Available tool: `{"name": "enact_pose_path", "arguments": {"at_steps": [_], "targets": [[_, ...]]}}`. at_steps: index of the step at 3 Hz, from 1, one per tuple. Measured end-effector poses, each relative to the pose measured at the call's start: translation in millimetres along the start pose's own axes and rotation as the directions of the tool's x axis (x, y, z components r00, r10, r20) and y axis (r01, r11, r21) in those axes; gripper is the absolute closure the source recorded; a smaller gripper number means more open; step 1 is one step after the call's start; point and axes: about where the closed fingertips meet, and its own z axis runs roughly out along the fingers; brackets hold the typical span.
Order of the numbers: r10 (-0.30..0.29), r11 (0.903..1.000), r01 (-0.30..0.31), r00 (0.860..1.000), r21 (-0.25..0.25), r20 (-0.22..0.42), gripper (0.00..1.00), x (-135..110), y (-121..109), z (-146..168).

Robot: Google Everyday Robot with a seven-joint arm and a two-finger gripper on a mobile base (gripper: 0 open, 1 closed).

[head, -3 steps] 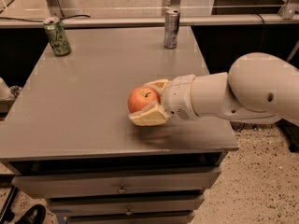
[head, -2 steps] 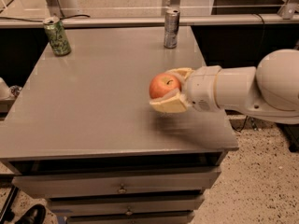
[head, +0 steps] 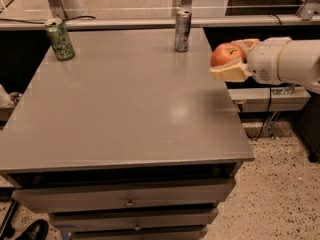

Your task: Move apple near redbull can

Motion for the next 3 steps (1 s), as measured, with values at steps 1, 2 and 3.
{"name": "enact_pose_path", "arguments": {"at_steps": [1,2,3], "targets": [[0.000,1.0000,0.000,1.000,-0.002,0.000,1.00,0,1,1],[-0.007,0.9999,0.007,1.000,0.012,0.001,1.00,-2,-3,4],[-0.014,0.9984,0.015,1.000,0.055,-0.013,1.00,5,-31,35]]}}
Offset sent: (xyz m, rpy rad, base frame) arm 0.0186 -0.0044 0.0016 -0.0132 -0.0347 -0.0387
